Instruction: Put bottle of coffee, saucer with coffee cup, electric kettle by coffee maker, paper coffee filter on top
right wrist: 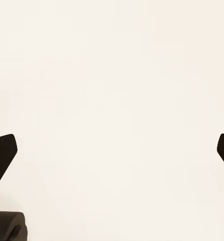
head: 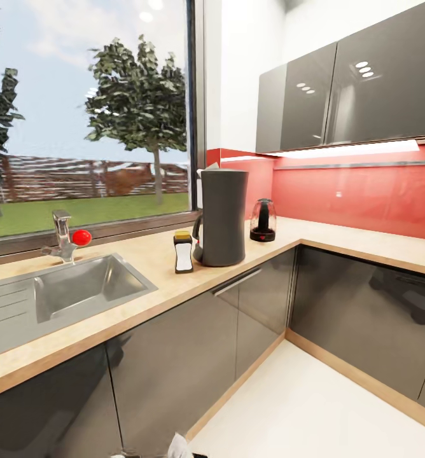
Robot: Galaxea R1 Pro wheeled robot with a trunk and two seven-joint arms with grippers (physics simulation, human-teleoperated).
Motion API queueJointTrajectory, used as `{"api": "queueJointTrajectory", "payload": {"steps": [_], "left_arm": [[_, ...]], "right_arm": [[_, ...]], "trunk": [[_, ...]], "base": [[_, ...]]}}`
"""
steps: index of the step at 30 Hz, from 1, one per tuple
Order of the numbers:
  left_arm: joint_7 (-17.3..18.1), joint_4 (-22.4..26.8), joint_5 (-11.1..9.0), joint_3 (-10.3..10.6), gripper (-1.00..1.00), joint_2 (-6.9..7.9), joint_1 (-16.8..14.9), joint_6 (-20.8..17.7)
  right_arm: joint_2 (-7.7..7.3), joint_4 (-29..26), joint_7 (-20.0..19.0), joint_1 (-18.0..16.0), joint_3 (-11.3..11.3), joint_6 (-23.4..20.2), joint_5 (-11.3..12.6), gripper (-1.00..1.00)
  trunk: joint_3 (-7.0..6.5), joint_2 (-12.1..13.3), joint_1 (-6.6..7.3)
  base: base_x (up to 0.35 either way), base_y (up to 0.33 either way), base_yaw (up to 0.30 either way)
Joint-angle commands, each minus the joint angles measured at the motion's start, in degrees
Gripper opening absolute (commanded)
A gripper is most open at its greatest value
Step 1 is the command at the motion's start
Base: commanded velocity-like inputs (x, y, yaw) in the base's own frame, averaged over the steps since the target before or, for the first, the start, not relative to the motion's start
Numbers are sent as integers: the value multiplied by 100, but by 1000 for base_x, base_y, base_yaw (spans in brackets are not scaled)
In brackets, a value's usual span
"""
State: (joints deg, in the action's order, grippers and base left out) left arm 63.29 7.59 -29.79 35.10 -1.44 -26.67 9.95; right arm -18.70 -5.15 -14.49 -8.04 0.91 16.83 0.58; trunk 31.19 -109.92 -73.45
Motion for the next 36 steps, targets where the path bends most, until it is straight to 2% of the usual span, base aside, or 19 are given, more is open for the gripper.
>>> {"api": "queueJointTrajectory", "payload": {"steps": [1, 2, 3, 4, 5, 10, 12, 13, 14, 20, 30, 31, 36], "left_arm": [[12, -94, -43, -102, 100, 3, 79, 62], [14, -129, -43, -203, 100, 3, 129, 67], [20, -275, -44, -630, 100, 3, 305, 76], [6, -466, -36, -1175, 100, 3, 459, 87], [-4, -518, -33, -1380, 100, 3, 515, 90], [-49, -590, -39, -1748, 100, 3, 782, 90], [-173, -602, -58, -2049, 100, 10, 859, 85], [-235, -603, -60, -2130, 100, 12, 880, 82], [-452, -606, -65, -2318, 100, 6, 940, 75], [-693, -610, -70, -2482, 100, -4, 997, 65], [-809, -615, -71, -2525, 100, -14, 1014, 56], [-958, -612, -71, -2526, 100, -14, 1014, 53], [-1109, -612, -73, -2526, 100, -17, 1015, 52]], "right_arm": [[-5, 6, -21, -4, 15, 13, 7, 100], [-6, 4, -24, -4, 18, 10, 8, 100], [-8, -3, -33, -4, 22, 3, 10, 100], [-5, -16, -45, -4, 23, -4, 16, 100], [13, -28, -48, -4, 23, -4, 18, 100], [57, -58, -47, -4, 15, 13, 21, 100], [59, -62, -46, -4, 18, 18, 16, 100], [59, -62, -45, -4, 17, 19, 15, 100], [55, -63, -45, -4, 16, 17, 14, 100], [45, -64, -45, -4, 15, 18, 19, 100], [42, -65, -30, -4, 14, 20, 21, 100], [42, -65, -28, -4, 14, 21, 21, 100], [42, -65, -24, -4, 14, 22, 21, 100]], "trunk": [[6, -3, 1], [6, -3, 1], [6, -3, 1], [6, -3, 1], [6, -3, 1], [6, -3, 1], [6, -3, 1], [6, -3, 1], [6, -3, 1], [6, -3, 1], [6, -3, 1], [6, -3, 1], [6, -3, 1]], "base": [[0, 0, 0], [0, 0, 0], [0, 0, 0], [0, 0, 0], [0, 0, 0], [0, 0, 0], [0, 0, 0], [0, 0, 0], [0, 0, 0], [0, 0, 0], [0, 0, 0], [215, -172, 0], [213, -172, 0]]}}
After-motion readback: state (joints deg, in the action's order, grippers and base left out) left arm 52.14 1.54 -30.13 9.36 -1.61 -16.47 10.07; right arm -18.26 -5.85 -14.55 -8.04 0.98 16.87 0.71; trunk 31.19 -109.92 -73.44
